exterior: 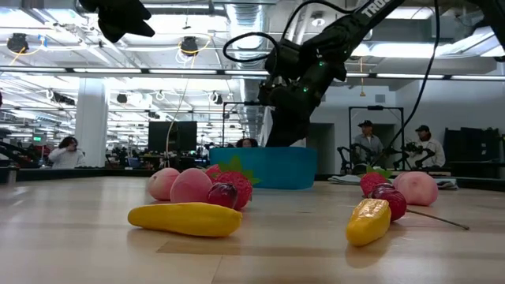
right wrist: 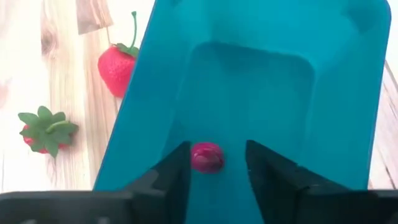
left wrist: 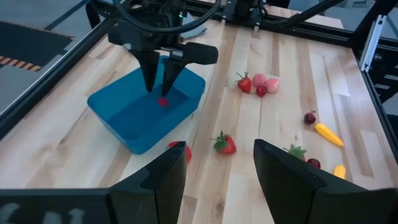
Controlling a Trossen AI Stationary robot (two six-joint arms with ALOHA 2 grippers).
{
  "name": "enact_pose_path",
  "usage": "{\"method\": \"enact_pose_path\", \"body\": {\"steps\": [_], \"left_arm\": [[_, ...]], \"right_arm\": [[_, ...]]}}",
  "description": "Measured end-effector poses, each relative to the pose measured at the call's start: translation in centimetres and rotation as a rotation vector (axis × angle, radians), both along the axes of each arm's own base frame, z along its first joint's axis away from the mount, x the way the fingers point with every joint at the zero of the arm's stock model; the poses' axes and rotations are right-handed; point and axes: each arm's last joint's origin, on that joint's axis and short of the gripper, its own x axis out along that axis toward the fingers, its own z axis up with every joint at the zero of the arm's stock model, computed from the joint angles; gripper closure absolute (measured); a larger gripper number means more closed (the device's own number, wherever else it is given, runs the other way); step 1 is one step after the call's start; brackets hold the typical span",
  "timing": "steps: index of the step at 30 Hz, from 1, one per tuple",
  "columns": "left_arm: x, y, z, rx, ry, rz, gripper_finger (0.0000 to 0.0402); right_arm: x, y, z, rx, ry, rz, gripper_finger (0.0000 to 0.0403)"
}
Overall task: Pick and placing Produce into tupperware
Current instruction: Put the red cherry into the blue bin, then put the peach into the blue bin
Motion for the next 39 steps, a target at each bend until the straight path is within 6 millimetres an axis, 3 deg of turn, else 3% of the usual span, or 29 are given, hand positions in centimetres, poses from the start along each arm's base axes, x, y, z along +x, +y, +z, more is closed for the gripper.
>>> {"method": "enact_pose_path", "body": {"steps": [6,11,17,26,32,39], "left_arm": [[0.0,0.0,0.0,0.0,0.0,0.0,0.0223],[0.0,0.0,0.0,-0.001,0.001,0.0,0.0223],[0.0,0.0,0.0,0.004,0.003,0.006,0.0223],[-0.1,0.0,-0.1,0.001,0.014,0.008,0.0223],[0.1,-0.1,-0.2,-0.03,0.021,-0.003,0.0223],[2.9,-1.3,-2.5,-0.105,0.169,-0.1,0.0223]], "right_arm": [[-0.1,0.1,-0.1,0.002,0.016,-0.003,0.014],[-0.1,1.6,0.3,0.01,0.036,0.026,0.0133],[-0.1,4.8,3.5,-0.04,-0.045,0.073,0.0133],[-2.3,12.0,8.8,-0.044,-0.128,0.121,0.0133],[-3.9,17.3,10.6,-0.086,-0.182,0.149,0.0133],[-7.0,22.2,12.5,-0.147,-0.239,0.105,0.0133]]}}
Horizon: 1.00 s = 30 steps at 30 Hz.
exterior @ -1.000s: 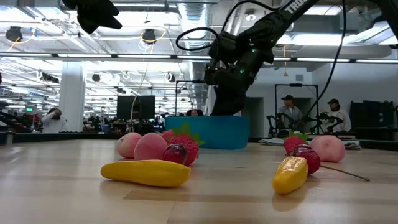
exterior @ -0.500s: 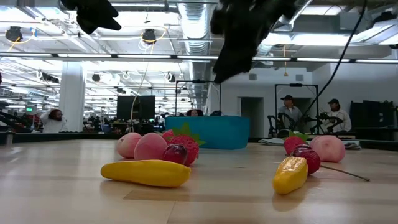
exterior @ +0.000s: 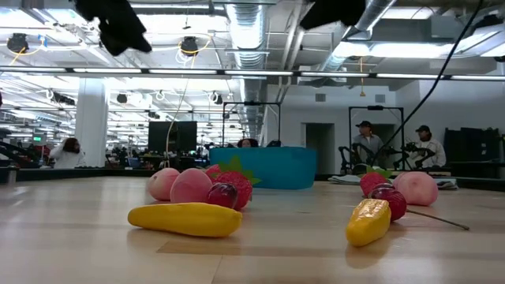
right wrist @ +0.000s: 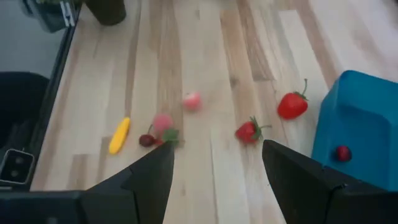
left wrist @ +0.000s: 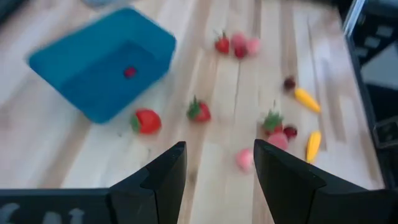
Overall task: Pick and placing Produce into tupperware
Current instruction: Put the peach into the blue bin
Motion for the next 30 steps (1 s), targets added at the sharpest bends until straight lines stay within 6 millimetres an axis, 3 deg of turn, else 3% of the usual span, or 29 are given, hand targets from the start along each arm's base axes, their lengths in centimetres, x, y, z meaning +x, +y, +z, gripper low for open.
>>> {"method": "enact_pose_path", "body": {"steps": [9,15,23,30], "left_arm": [[4.6,-2.5,-3.4,-0.103,0.092,-0.174,0.0223],[5.9,-3.5,-6.3,-0.133,0.24,-0.173,0.0223],[9.0,-5.0,-9.3,-0.156,0.197,-0.21,0.0223],[10.0,-5.4,-11.7,-0.17,0.265,-0.213,0.0223]], "right_arm": [[-3.5,2.8,1.8,-0.016,-0.078,-0.107,0.0134],[-4.2,4.0,1.8,-0.035,-0.1,-0.096,0.0134],[-4.8,5.0,1.9,-0.059,-0.132,-0.1,0.0134],[-5.2,5.6,2.0,-0.044,-0.144,-0.09,0.0133]]}}
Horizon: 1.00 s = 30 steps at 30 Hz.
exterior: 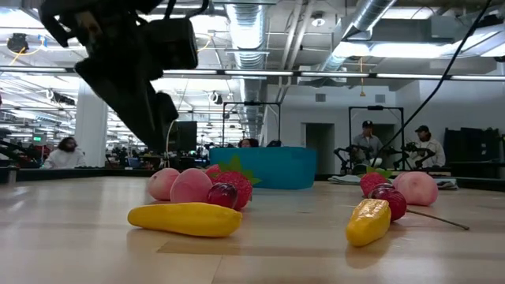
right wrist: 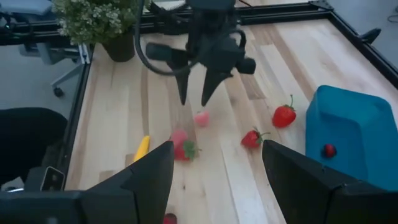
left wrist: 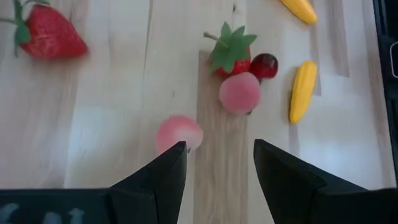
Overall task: Pick and placing Produce into tupperware
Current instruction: Put the peach into the blue bin
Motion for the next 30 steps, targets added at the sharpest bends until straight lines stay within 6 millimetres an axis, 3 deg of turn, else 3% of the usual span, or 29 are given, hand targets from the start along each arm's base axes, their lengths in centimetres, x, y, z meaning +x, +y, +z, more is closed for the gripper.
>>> {"method": "enact_pose_path", "body": {"steps": [30], "left_arm": [[0.4,0.2,-1.4,0.116,0.016,0.048,0.0223]], "right_arm": [[0.1,0.5,0.3,0.021,-0.049,-0.003,0.0133]]}}
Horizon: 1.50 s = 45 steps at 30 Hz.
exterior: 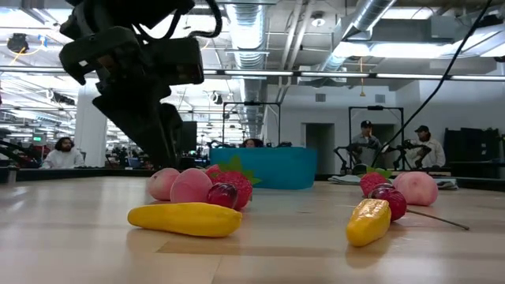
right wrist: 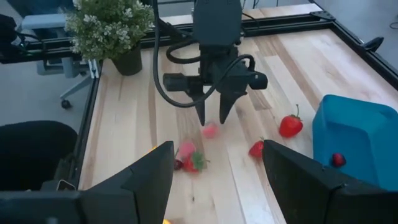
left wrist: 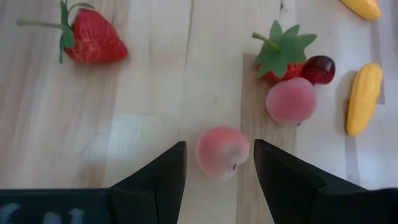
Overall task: Pick and placing Produce into tupperware
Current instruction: Put the peach into the blue bin
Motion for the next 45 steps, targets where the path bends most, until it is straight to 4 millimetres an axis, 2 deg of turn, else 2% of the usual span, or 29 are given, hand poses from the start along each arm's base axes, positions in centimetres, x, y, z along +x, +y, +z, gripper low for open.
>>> {"method": "enact_pose_path", "body": {"steps": [7,15,23,27,33,40,45], "left_arm": [[0.9,-0.7,-2.5,-0.059,0.033,-0.029,0.0223],[1.1,-0.8,-2.7,-0.063,0.025,-0.033,0.0228],[1.2,-0.8,-2.5,-0.053,0.024,-0.046,0.0299],[1.4,-0.8,-2.2,-0.058,0.013,-0.051,0.0298],[2.2,-1.1,-1.0,-0.054,0.009,-0.093,0.0261],[2.9,-1.1,0.3,-0.022,0.017,-0.129,0.0298],[4.0,-0.9,1.7,-0.021,-0.024,-0.134,0.0287]], "right_arm": [[0.0,0.0,0.0,0.001,-0.001,0.0,0.0133],[0.0,0.0,0.0,0.001,-0.001,-0.002,0.0133],[0.0,0.0,0.0,-0.001,0.001,-0.001,0.0133],[0.0,-0.1,0.0,-0.002,0.001,-0.001,0.0133],[0.0,-0.1,0.0,-0.002,0.001,-0.001,0.0133],[0.0,-0.1,0.0,-0.003,0.001,-0.001,0.0133],[0.0,-0.1,0.0,-0.008,0.001,0.001,0.0133]]}}
